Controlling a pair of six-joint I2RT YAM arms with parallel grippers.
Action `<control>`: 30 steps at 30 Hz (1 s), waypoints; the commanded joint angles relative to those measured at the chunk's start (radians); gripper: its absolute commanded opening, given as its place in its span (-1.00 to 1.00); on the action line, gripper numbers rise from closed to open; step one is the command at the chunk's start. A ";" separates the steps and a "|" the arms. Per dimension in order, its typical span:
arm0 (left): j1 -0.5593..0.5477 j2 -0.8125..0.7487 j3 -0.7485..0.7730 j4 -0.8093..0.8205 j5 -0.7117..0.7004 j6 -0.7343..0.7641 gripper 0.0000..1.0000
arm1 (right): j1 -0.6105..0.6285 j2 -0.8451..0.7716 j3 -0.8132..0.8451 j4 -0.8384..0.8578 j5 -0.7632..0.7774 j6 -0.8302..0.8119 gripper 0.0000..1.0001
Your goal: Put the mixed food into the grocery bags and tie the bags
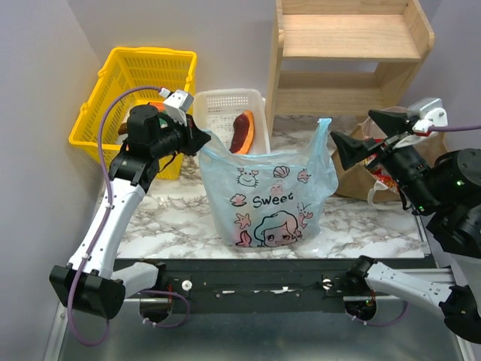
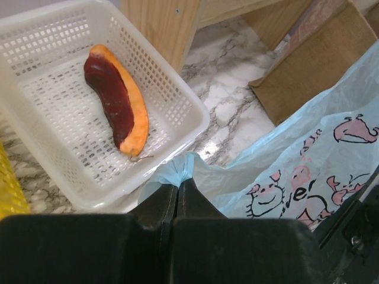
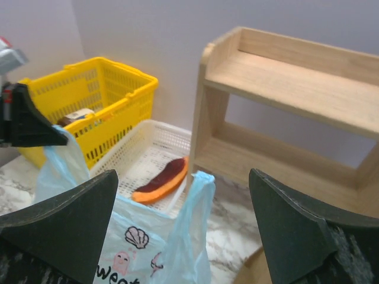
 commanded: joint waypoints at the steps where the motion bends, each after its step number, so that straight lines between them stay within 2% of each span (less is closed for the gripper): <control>1: 0.064 0.025 -0.013 0.112 0.231 -0.080 -0.86 | 0.004 0.117 0.005 0.053 -0.284 -0.063 1.00; 2: 0.085 0.019 -0.019 0.139 0.270 -0.083 -0.65 | 0.004 0.193 0.037 0.051 -0.356 -0.055 1.00; 3: 0.097 0.010 -0.042 0.151 0.281 -0.092 -0.36 | 0.004 0.229 0.060 0.039 -0.423 -0.055 1.00; 4: 0.110 -0.001 -0.056 0.170 0.294 -0.096 0.24 | 0.004 0.275 0.086 0.030 -0.549 -0.051 0.99; 7: 0.160 -0.066 -0.119 0.239 0.337 -0.094 0.87 | 0.004 0.425 0.169 0.008 -0.763 -0.057 0.98; 8: 0.175 -0.109 -0.134 0.257 0.340 -0.088 0.97 | 0.005 0.457 0.187 0.001 -0.803 -0.064 0.98; 10: 0.206 -0.157 -0.170 0.267 0.325 -0.047 0.98 | 0.019 0.540 0.226 -0.007 -0.866 -0.109 0.98; 15: 0.275 -0.284 -0.220 0.290 0.249 0.003 0.97 | 0.059 0.649 0.249 -0.007 -0.896 -0.268 1.00; 21: 0.343 -0.301 -0.219 0.250 0.442 0.096 0.97 | 0.059 0.758 0.333 -0.035 -0.951 -0.409 1.00; 30: 0.346 -0.309 -0.219 0.213 0.444 0.135 0.98 | 0.059 0.997 0.604 -0.206 -0.982 -0.465 1.00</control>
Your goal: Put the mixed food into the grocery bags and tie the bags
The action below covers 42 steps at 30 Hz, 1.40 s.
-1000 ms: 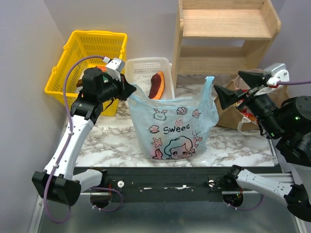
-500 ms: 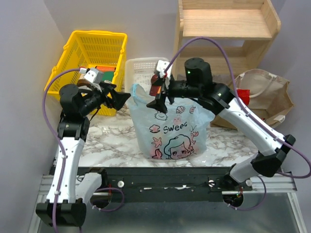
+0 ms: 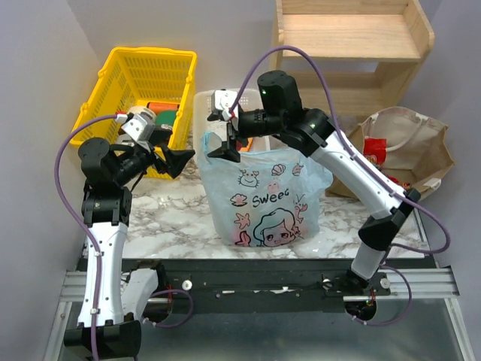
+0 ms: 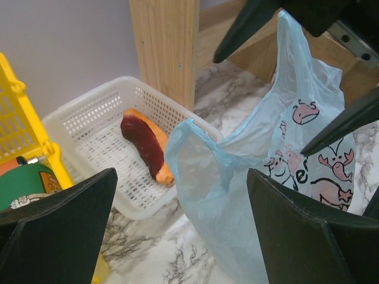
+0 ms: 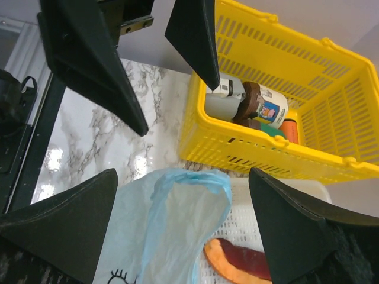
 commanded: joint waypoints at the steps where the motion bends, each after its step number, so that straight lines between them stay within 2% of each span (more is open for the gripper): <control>1: 0.009 -0.010 -0.004 -0.019 0.042 0.048 0.98 | 0.001 0.109 0.101 -0.131 -0.050 -0.047 1.00; 10: 0.021 -0.013 -0.001 -0.043 0.020 0.069 0.97 | 0.001 0.193 0.153 -0.151 -0.054 -0.016 1.00; 26: 0.021 -0.017 -0.021 0.007 0.054 0.034 0.98 | -0.006 0.244 0.196 -0.064 0.097 0.047 1.00; 36: 0.021 -0.022 -0.025 0.018 0.095 0.031 0.98 | -0.017 0.254 0.176 -0.084 0.034 0.040 0.99; 37: 0.021 -0.023 -0.025 0.020 0.101 0.032 0.98 | -0.020 0.256 0.176 -0.090 0.029 0.039 0.98; 42: 0.021 -0.023 -0.029 0.030 0.169 0.031 0.98 | -0.037 0.253 0.176 -0.102 -0.014 0.045 0.47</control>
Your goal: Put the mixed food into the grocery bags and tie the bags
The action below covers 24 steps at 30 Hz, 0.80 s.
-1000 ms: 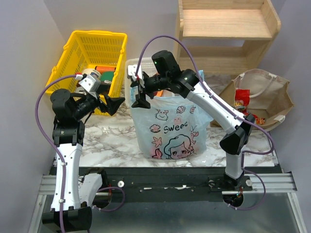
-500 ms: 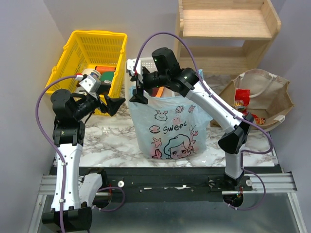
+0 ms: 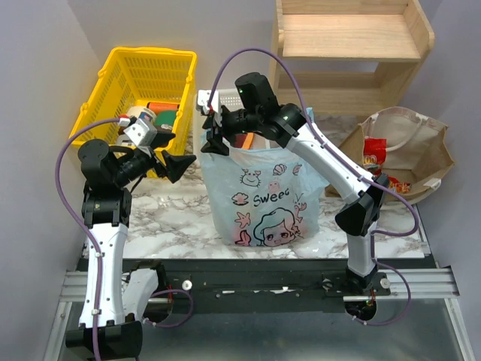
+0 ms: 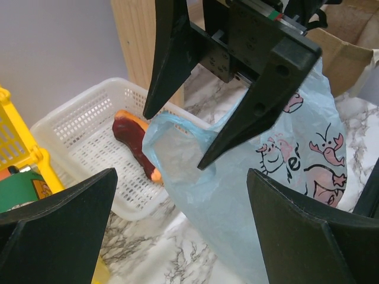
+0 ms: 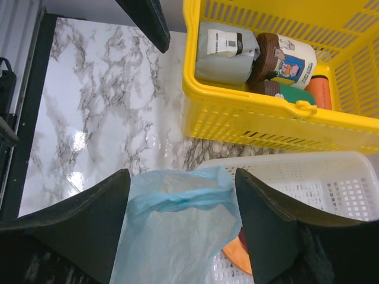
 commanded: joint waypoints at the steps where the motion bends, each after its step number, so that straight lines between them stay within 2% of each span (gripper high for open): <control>1: 0.007 -0.016 -0.011 0.032 0.106 -0.007 0.98 | -0.018 0.011 0.009 -0.022 -0.055 0.011 0.39; 4: 0.007 -0.020 -0.015 0.042 0.145 -0.007 0.98 | -0.026 0.011 0.023 -0.034 -0.067 0.013 -0.18; 5: 0.007 -0.020 -0.017 0.049 0.151 -0.008 0.98 | -0.029 0.010 0.026 -0.039 -0.070 0.014 -0.50; 7: 0.007 -0.017 -0.027 0.064 0.169 -0.016 0.98 | -0.030 -0.004 0.034 -0.048 -0.072 0.022 -0.70; 8: 0.006 -0.015 -0.032 0.087 0.175 -0.025 0.98 | -0.030 -0.009 0.041 -0.050 -0.073 0.029 -0.92; 9: 0.004 -0.009 -0.038 0.103 0.175 -0.043 0.98 | -0.030 -0.020 0.044 -0.048 -0.073 0.040 -0.99; 13: -0.008 0.002 -0.099 0.254 0.169 -0.147 0.97 | -0.030 -0.085 0.009 -0.035 -0.079 0.097 -0.99; 17: -0.065 0.045 -0.142 0.437 0.120 -0.237 0.98 | -0.032 -0.161 -0.061 -0.015 -0.087 0.143 -0.99; 24: -0.247 0.124 -0.190 0.676 -0.004 -0.342 0.98 | -0.030 -0.237 -0.164 0.025 -0.064 0.233 -0.99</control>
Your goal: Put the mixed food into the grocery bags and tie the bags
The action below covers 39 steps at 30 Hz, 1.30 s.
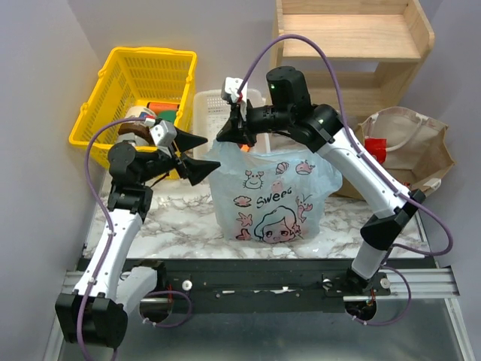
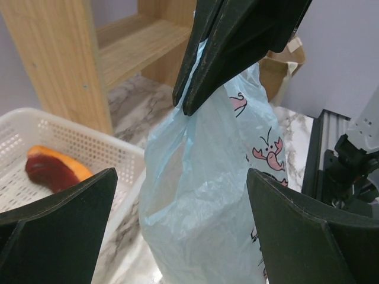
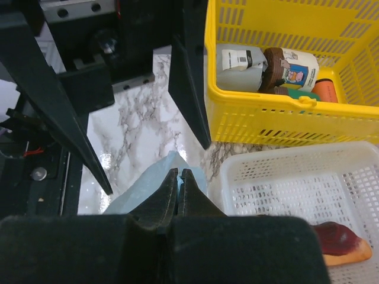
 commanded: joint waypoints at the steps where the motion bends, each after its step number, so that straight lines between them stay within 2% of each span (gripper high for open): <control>1: -0.104 0.038 -0.021 0.239 -0.108 -0.107 0.98 | 0.001 -0.049 -0.075 0.050 -0.003 0.094 -0.99; 5: -0.181 0.083 -0.058 0.394 -0.182 -0.175 0.98 | -0.001 -0.092 -0.146 0.089 -0.021 0.120 -0.99; 11: -0.296 0.130 -0.071 0.424 -0.328 -0.103 0.98 | -0.001 -0.138 -0.204 0.129 -0.015 0.152 -0.99; 15: -0.377 0.196 -0.087 0.488 -0.365 -0.115 0.98 | 0.001 -0.147 -0.207 0.141 0.029 0.189 -0.99; 21: -0.405 0.230 -0.153 0.597 -0.426 -0.151 0.97 | -0.001 -0.161 -0.227 0.173 0.104 0.247 -0.99; 25: -0.413 0.255 -0.174 0.661 -0.434 -0.190 0.85 | -0.001 -0.173 -0.241 0.207 0.111 0.279 -0.99; 28: -0.430 0.285 -0.171 0.690 -0.431 -0.212 0.72 | -0.001 -0.171 -0.250 0.222 0.103 0.298 -0.99; 32: -0.448 0.318 -0.171 0.729 -0.429 -0.247 0.36 | -0.001 -0.168 -0.259 0.232 0.156 0.321 -0.99; 34: -0.451 0.334 -0.176 0.729 -0.426 -0.261 0.28 | -0.004 -0.178 -0.267 0.241 0.199 0.342 -0.99; 37: -0.453 0.341 -0.188 0.733 -0.426 -0.272 -0.13 | -0.021 -0.191 -0.276 0.255 0.230 0.364 -0.99; 38: -0.453 0.339 -0.191 0.735 -0.425 -0.278 -0.40 | -0.025 -0.194 -0.278 0.256 0.229 0.366 -0.99; 39: -0.453 0.336 -0.190 0.735 -0.428 -0.281 -0.58 | -0.028 -0.196 -0.279 0.256 0.236 0.370 -0.99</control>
